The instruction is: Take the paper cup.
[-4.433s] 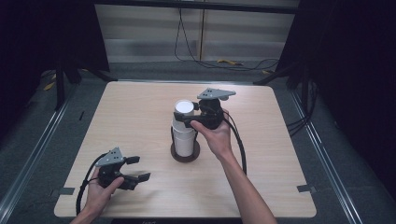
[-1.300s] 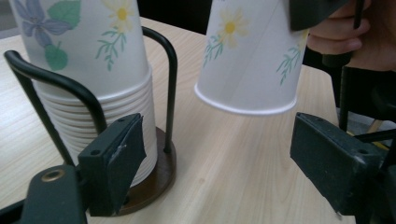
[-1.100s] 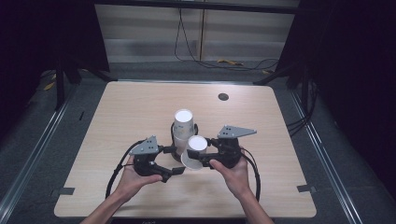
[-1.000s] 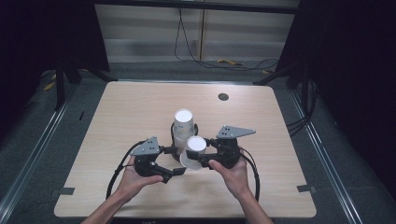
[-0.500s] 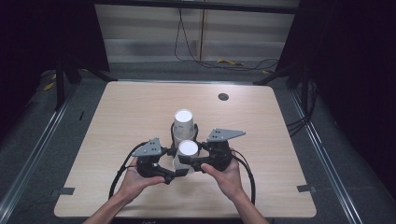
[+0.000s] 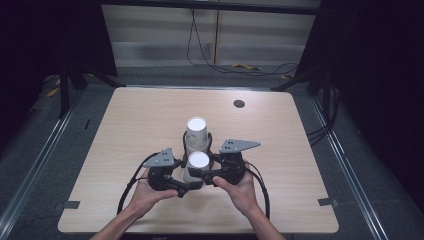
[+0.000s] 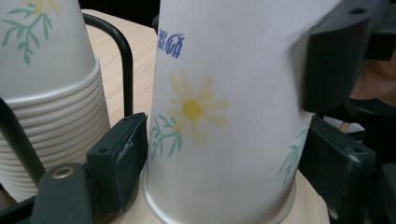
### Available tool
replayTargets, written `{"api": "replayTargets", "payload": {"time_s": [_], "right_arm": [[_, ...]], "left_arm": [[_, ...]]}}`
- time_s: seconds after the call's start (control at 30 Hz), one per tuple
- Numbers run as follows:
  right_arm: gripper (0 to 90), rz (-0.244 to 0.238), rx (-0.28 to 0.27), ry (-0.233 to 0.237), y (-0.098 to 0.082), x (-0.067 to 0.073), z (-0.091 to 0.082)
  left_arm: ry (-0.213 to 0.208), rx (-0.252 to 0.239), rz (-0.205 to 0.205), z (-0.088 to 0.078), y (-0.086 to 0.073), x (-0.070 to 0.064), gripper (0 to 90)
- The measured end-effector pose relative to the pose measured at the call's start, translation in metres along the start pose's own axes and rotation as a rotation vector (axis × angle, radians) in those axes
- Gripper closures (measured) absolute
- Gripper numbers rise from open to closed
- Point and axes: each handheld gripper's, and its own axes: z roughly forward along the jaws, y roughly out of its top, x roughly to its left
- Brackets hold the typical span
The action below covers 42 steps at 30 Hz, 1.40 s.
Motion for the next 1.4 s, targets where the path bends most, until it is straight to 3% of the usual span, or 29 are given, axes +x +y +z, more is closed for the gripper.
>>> {"api": "replayTargets", "payload": {"time_s": [0.17,0.47,0.63,0.77,1.1,1.23,1.4], "right_arm": [[34.9,-0.001,0.001,-0.003,-0.001,0.000,0.000],[32.4,-0.007,0.007,0.016,0.000,0.000,0.001],[22.0,-0.013,0.004,0.007,0.002,0.001,0.001],[19.6,-0.010,0.003,0.002,0.002,0.001,-0.001],[21.5,0.010,-0.007,-0.015,0.004,-0.005,-0.012],[22.9,0.023,-0.018,-0.013,0.004,-0.007,-0.018],[21.4,0.030,-0.017,-0.017,0.004,-0.010,-0.023]], "left_arm": [[-0.016,0.004,-0.006,0.002,0.002,0.000,25.1],[-0.025,0.021,0.021,-0.001,0.003,-0.001,28.7],[-0.028,0.046,0.028,0.000,0.002,-0.002,28.8],[-0.019,0.055,0.023,-0.003,0.003,0.000,28.8],[-0.002,0.083,0.015,-0.010,0.002,0.004,29.0],[0.014,0.096,0.034,-0.013,0.002,0.006,28.6],[0.009,0.107,0.027,-0.015,0.001,0.007,28.7]]}}
